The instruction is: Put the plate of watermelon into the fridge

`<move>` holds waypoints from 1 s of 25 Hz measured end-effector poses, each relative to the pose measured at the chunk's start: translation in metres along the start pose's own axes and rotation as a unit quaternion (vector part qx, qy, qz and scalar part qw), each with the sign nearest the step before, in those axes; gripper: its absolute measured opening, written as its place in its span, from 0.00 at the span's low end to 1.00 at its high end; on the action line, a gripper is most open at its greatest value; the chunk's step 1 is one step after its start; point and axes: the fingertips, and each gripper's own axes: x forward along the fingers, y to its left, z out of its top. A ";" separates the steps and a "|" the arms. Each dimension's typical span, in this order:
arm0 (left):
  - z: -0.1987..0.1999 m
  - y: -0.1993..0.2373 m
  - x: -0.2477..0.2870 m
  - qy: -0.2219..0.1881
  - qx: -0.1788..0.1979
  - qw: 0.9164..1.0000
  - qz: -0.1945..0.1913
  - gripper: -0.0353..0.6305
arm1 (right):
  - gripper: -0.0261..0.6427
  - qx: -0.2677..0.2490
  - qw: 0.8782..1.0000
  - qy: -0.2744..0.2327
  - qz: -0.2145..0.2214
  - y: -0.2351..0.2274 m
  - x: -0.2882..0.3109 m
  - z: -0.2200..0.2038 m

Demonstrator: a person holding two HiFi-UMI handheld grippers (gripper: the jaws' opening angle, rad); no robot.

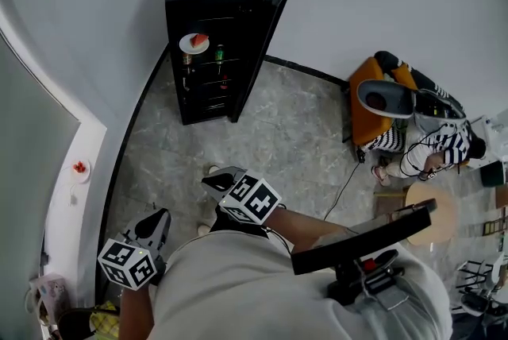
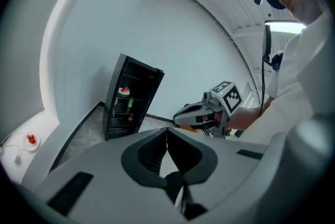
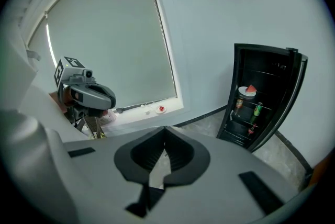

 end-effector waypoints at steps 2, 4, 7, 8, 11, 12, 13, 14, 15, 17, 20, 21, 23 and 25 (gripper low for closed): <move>-0.001 0.000 0.000 -0.001 -0.001 1.000 0.000 0.07 | 0.06 -0.004 1.000 0.002 0.001 0.002 0.000 0.000; -0.003 -0.001 -0.002 -0.001 -0.003 1.000 -0.001 0.07 | 0.06 -0.007 1.000 0.004 0.002 0.004 0.000 -0.001; -0.008 -0.002 -0.004 -0.002 -0.005 1.000 0.001 0.07 | 0.06 -0.012 1.000 0.005 0.005 0.009 0.000 -0.002; -0.009 -0.003 -0.004 -0.002 -0.006 1.000 0.002 0.07 | 0.06 -0.014 1.000 0.005 0.006 0.010 -0.001 -0.003; -0.012 -0.004 -0.006 -0.003 -0.010 1.000 0.004 0.07 | 0.06 -0.018 1.000 0.006 0.007 0.011 -0.002 -0.005; -0.012 -0.004 -0.006 -0.004 -0.011 1.000 0.005 0.07 | 0.06 -0.018 1.000 0.006 0.008 0.012 -0.002 -0.005; -0.013 -0.004 -0.007 -0.004 -0.011 1.000 0.006 0.07 | 0.06 -0.019 1.000 0.006 0.008 0.012 -0.002 -0.005; -0.013 -0.004 -0.007 -0.005 -0.012 1.000 0.006 0.07 | 0.06 -0.020 1.000 0.006 0.007 0.013 -0.003 -0.005; -0.014 -0.004 -0.008 -0.005 -0.012 1.000 0.006 0.07 | 0.06 -0.021 1.000 0.006 0.007 0.013 -0.003 -0.005; -0.015 -0.004 -0.009 -0.005 -0.012 1.000 0.007 0.07 | 0.06 -0.022 1.000 0.005 0.007 0.014 -0.003 -0.006; -0.015 -0.004 -0.007 -0.004 -0.012 1.000 0.006 0.07 | 0.06 -0.021 1.000 0.005 0.005 0.012 -0.003 -0.007; -0.014 -0.004 -0.006 -0.004 -0.011 1.000 0.005 0.07 | 0.06 -0.020 1.000 0.005 0.004 0.011 -0.004 -0.008; -0.013 -0.003 -0.004 -0.002 -0.010 1.000 0.004 0.07 | 0.06 -0.019 1.000 0.004 0.003 0.009 -0.004 -0.007; -0.011 -0.003 -0.002 -0.001 -0.008 1.000 0.002 0.07 | 0.06 -0.018 1.000 0.003 0.001 0.007 -0.003 -0.007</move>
